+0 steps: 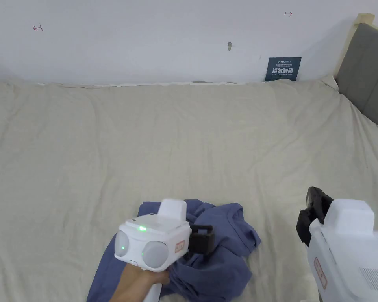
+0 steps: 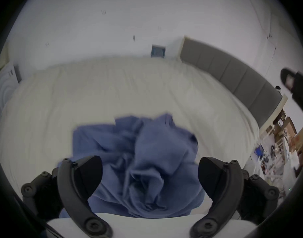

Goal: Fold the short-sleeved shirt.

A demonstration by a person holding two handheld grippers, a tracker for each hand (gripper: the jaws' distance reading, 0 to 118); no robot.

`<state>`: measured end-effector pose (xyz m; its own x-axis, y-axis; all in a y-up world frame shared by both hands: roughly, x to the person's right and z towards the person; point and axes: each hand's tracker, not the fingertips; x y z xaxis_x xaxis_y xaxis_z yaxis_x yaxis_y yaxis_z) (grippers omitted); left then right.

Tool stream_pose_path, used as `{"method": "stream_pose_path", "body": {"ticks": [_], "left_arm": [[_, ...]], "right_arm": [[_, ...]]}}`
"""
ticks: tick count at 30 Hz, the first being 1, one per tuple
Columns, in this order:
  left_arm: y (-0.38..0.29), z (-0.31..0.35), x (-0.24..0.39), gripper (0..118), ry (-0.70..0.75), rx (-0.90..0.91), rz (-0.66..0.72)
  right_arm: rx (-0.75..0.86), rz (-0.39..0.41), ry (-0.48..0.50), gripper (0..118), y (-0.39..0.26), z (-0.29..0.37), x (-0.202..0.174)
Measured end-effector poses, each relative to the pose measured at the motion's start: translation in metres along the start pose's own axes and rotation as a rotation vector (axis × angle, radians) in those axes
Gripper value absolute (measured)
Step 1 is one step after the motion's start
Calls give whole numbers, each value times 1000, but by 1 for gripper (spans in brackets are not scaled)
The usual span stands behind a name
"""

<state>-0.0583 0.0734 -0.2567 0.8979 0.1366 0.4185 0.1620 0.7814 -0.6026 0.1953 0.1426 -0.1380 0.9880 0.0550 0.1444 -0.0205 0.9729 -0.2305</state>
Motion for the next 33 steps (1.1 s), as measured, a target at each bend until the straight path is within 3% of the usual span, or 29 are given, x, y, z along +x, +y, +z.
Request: {"method": "stream_pose_path", "body": {"ticks": [4, 8, 11, 15, 17, 18, 20, 22, 28, 33], "left_arm": [[19, 56, -10, 113, 157, 282, -44], [26, 96, -27, 111, 294, 429, -99], [27, 116, -44, 98, 393, 504, -111], [27, 132, -65, 72, 451, 539, -96], [26, 137, -75, 32, 456, 551, -72], [26, 138, -79, 3, 450, 550, -60], [27, 138, -86, 0, 507, 520, -41], [28, 136, -91, 0, 446, 531, -6], [25, 129, -94, 0, 460, 476, 16], [9, 108, -111, 0, 396, 184, 115]], "right_arm": [[39, -2, 19, 1, 15, 2, -9], [77, 2, 31, 1, 28, 3, -18], [99, -2, 40, 1, 36, 4, -23], [114, 4, 47, 1, 40, 3, -28], [116, 3, 52, 1, 41, 3, -29], [117, 5, 54, 1, 41, 4, -30], [118, 10, 56, 1, 41, 4, -31], [114, 12, 59, 1, 40, 4, -32], [104, 16, 60, 1, 37, 4, -32], [92, 16, 59, 1, 34, 2, -31]]}}
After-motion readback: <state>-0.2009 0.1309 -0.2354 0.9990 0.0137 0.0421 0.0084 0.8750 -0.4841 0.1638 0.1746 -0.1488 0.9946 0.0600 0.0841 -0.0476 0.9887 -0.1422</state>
